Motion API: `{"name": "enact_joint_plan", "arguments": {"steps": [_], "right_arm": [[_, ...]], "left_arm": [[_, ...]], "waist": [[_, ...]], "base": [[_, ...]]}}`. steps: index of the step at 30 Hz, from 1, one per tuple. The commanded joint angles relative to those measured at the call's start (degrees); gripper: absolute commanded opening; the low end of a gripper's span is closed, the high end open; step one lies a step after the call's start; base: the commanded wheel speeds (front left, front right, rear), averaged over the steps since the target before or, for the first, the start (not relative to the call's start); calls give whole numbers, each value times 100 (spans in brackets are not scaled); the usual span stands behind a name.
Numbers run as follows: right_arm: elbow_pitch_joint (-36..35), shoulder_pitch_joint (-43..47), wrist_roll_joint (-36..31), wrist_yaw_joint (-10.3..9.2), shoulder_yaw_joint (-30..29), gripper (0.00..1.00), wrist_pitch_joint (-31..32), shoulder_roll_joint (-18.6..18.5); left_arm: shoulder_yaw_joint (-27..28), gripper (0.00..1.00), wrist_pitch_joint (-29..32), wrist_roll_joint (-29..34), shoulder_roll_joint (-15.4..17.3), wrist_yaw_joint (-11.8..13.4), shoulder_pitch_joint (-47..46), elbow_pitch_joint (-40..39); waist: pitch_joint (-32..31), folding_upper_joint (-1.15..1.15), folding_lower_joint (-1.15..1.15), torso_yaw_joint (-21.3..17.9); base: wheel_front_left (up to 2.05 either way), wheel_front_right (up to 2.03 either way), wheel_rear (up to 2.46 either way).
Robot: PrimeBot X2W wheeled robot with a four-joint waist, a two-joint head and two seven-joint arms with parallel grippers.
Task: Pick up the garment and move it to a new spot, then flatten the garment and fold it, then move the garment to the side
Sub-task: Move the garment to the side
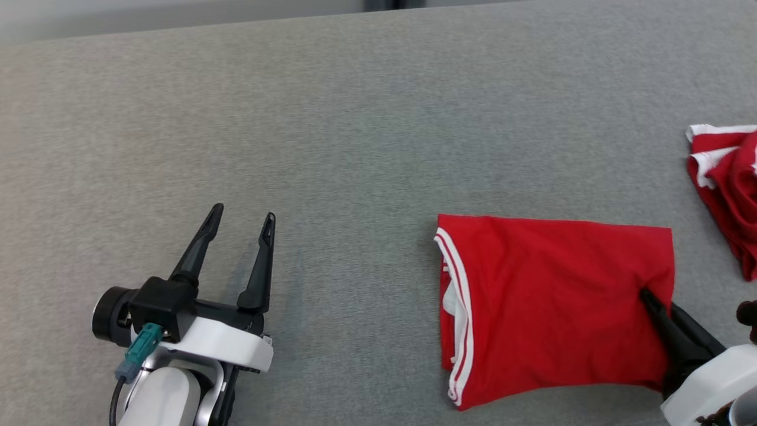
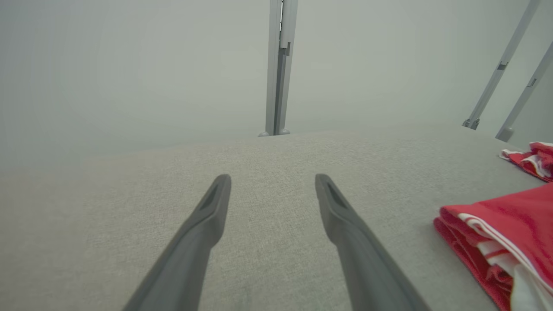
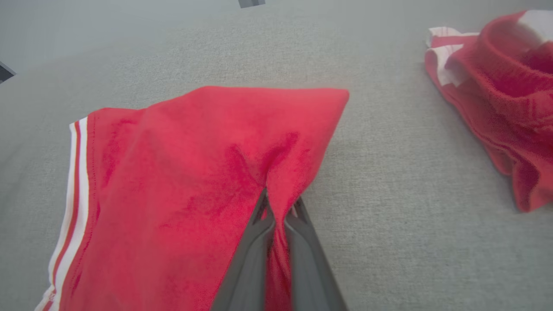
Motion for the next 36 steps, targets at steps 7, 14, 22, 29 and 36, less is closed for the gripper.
{"name": "enact_joint_plan", "arguments": {"steps": [7,14,22,29,36], "right_arm": [[-141,-370,-283,1,-433,0,-243,-258],[-50,-1350,-196,1,-416,0,-252,-975],[172,-2005,26,1,-676,0,-144,-1617],[695,-2257,-143,1,-1113,0,-204,-2156],[1539,-2925,-956,0,-862,14,-758,-2255]], "left_arm": [[-90,100,262,130,197,-48,-318,-272],[-187,100,380,190,241,-87,-535,-391],[-246,100,354,170,232,-87,-603,-394],[-286,100,326,162,238,-80,-700,-392],[-341,100,396,208,329,-99,-814,-433]], "waist": [[482,0,0,-1012],[765,0,0,-1116],[960,0,0,-1060],[1102,0,0,-1051],[1288,0,0,-1147]], "base": [[0,0,0],[0,0,0],[0,0,0],[0,0,0],[0,0,0]]}}
